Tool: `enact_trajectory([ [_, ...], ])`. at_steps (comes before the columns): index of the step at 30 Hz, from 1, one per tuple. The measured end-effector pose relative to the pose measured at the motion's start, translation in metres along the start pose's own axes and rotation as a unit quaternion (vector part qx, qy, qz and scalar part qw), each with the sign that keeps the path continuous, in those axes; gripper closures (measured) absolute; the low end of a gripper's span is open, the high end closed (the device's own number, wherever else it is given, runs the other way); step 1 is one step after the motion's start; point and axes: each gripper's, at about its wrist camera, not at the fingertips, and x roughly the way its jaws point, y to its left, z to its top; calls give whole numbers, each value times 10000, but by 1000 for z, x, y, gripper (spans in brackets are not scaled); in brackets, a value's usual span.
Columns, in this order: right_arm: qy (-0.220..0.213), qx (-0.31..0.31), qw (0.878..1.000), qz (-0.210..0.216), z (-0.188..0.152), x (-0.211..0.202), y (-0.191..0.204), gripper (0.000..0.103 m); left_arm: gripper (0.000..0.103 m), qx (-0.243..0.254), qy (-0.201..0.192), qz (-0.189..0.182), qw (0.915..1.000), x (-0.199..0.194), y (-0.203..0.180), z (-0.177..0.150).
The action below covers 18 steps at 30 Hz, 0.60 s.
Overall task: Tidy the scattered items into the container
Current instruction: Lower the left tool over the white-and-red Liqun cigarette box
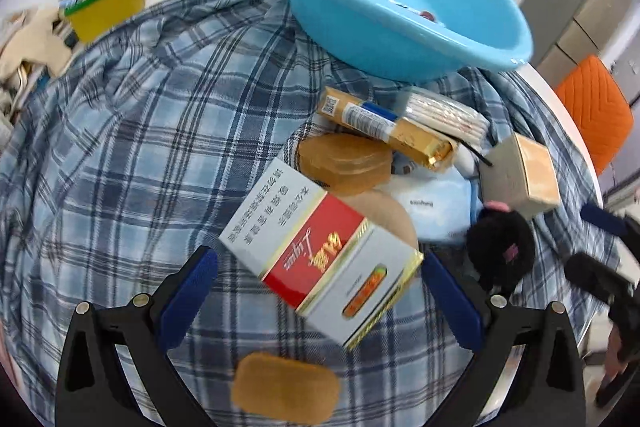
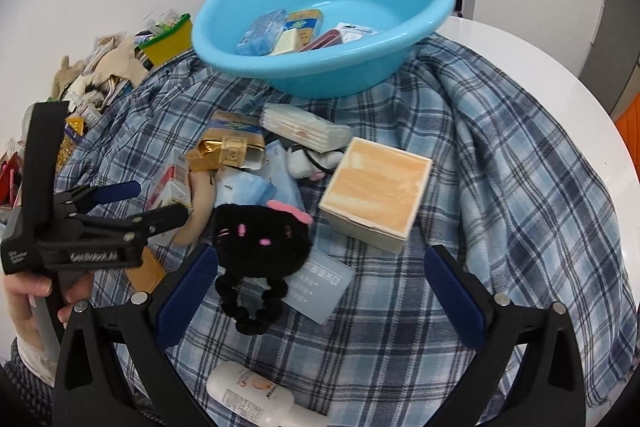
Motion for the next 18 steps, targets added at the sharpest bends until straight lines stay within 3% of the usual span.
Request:
enact_trajectory([
  [6,2,10,10000,-42,-3,-1,-4,0,0,-121,-12,11,9999,2,5,9],
  [14,2,-86,10000,-22,-5,-1,4,0,44,343,82,-340,9988,-16,2,-1],
  [18,0,-117,9999,32,-6,0,8,0,49,523,277,-302,9978,-21,8,-13],
])
